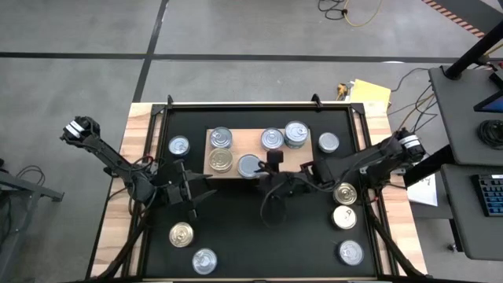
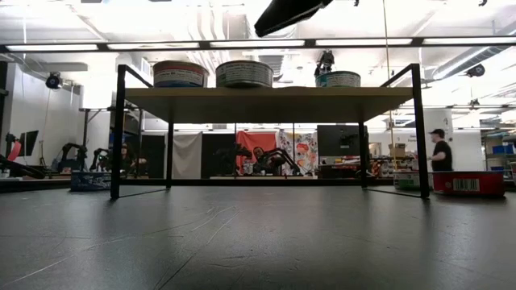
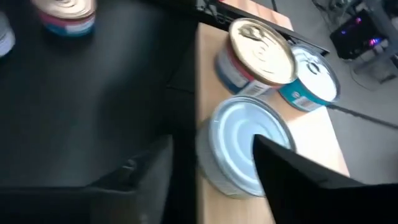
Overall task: Stack canned seafood by type on shelf
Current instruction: Put the green tuna can on the shelf
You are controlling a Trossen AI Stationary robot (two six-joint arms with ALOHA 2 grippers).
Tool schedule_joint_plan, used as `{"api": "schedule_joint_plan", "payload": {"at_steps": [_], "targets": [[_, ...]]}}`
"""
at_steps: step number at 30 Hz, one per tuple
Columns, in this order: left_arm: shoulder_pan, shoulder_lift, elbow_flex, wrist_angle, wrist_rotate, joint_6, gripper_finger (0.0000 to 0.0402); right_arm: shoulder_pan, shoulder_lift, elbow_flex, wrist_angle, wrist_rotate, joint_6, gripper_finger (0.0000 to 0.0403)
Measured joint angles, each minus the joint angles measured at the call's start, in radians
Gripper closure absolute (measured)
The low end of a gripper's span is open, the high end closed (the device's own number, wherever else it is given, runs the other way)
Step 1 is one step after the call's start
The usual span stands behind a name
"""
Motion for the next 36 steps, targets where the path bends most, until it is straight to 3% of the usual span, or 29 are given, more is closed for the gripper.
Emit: {"api": "schedule_joint_plan", "payload": {"at_steps": [5,7,14,36], "targets": [[0.004,0.0,0.0,0.0,0.0,0.0,0.0198,-0.044,0.003,0.0,0.027,-0.002,0.0,0.0344],[0.004,0.0,0.0,0.0,0.0,0.0,0.0198,-0.059,0.01,0.0,0.044,-0.004,-0.006,0.0379],[0.005,0.0,0.0,-0.007,0.0,0.0,0.0198,-0.111,0.033,0.0,0.068,-0.13,0.07,0.0394],[0.008,0.0,0.0,-0.015,0.0,0.008,0.0198,-0.157,0.078,0.0,0.063,-0.135,0.093,0.0394]]}}
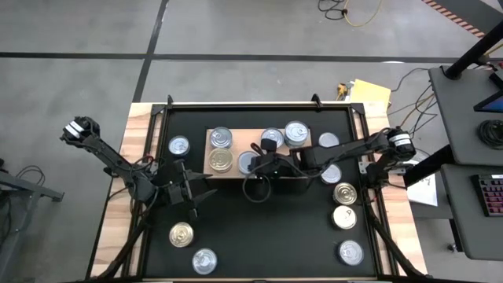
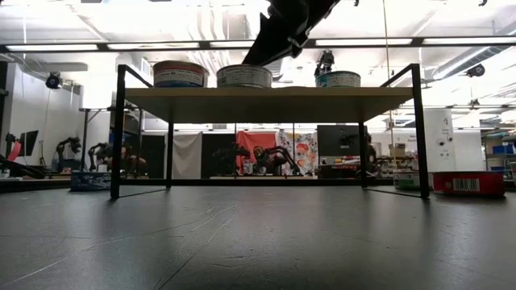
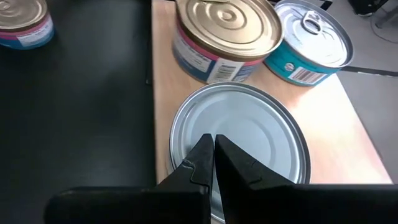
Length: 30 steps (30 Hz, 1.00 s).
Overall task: Stack canned seafood by type on shelf
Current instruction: Put the green tuna can on the shelf
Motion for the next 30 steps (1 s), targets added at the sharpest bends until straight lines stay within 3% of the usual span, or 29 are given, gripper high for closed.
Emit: {"api": "schedule_joint_plan", "payload": {"at_steps": [22,30], "targets": [[0.0,0.0,0.0,-0.006,0.0,0.015,0.0198,-0.101,0.033,0.002,0.033,-0.002,-0.11,0.0394],[0.001,0.0,0.0,-0.006,0.0,0.015,0.0198,-0.15,0.034,0.001,0.057,-0.081,-0.122,0.0394]]}}
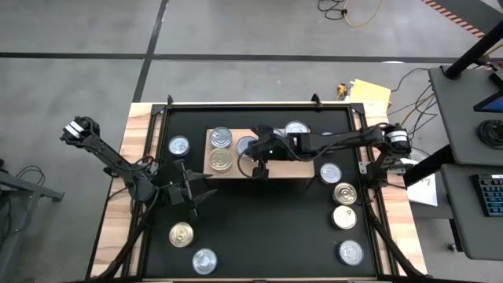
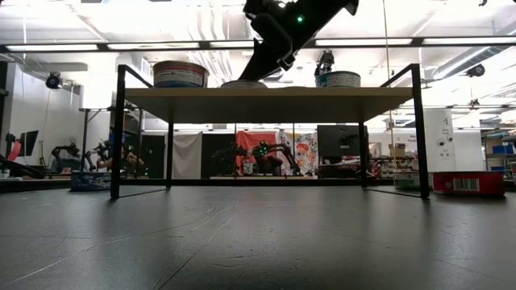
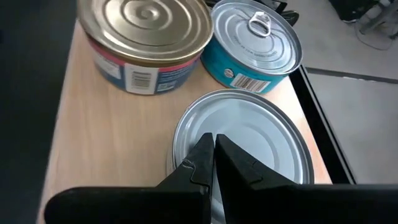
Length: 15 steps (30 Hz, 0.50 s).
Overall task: Stack canned seafood by type on shelf
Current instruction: Put the green tuna can on the shelf
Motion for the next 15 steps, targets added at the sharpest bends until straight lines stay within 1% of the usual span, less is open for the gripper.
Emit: {"api": "schedule_joint_plan", "payload": {"at_steps": [8,13,15], "targets": [[0.001,0.0,0.0,0.0,0.0,0.003,0.0198,-0.032,0.003,0.0,0.004,-0.001,-0.024,0.0394],[0.001,0.0,0.0,0.0,0.0,0.005,0.0198,-0.053,0.003,-0.001,0.019,-0.049,-0.024,0.0394],[0.001,0.0,0.0,0.0,0.0,0.01,0.0198,-0.057,0.003,-0.002,0.031,-0.05,-0.032,0.0394]]}}
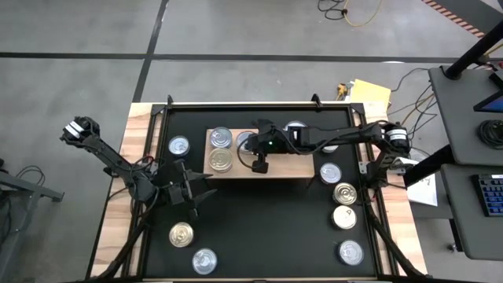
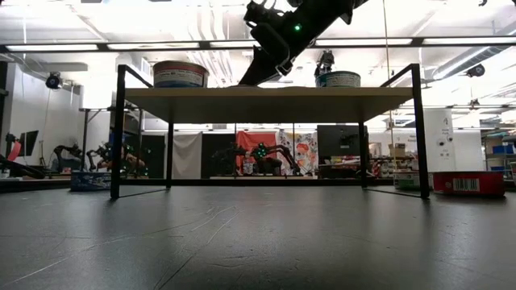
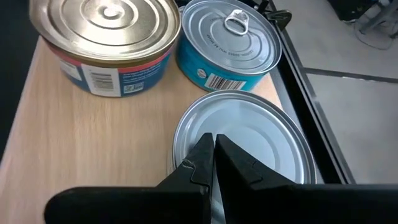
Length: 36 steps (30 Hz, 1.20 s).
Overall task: Stack canned seafood by type on shelf
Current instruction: Put the green tuna can on the shelf
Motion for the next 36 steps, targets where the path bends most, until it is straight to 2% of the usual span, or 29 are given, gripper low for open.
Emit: {"api": "schedule_joint_plan", "payload": {"at_steps": [8,17,23,36], "targets": [[0.0,0.0,0.0,0.0,0.0,0.001,0.0198,-0.004,-0.015,0.009,-0.011,0.0,-0.007,0.0394],[0.0,0.0,0.0,0.0,0.0,0.001,0.0198,-0.032,-0.021,0.105,-0.148,-0.002,0.123,0.0394],[0.0,0.0,0.0,0.0,0.0,0.01,0.0198,-0.077,-0.021,0.112,-0.189,-0.122,0.174,0.0394],[0.008,0.0,0.0,0.0,0.0,0.019,0.0198,-0.092,0.012,0.1,-0.168,-0.131,0.167,0.0394]]}}
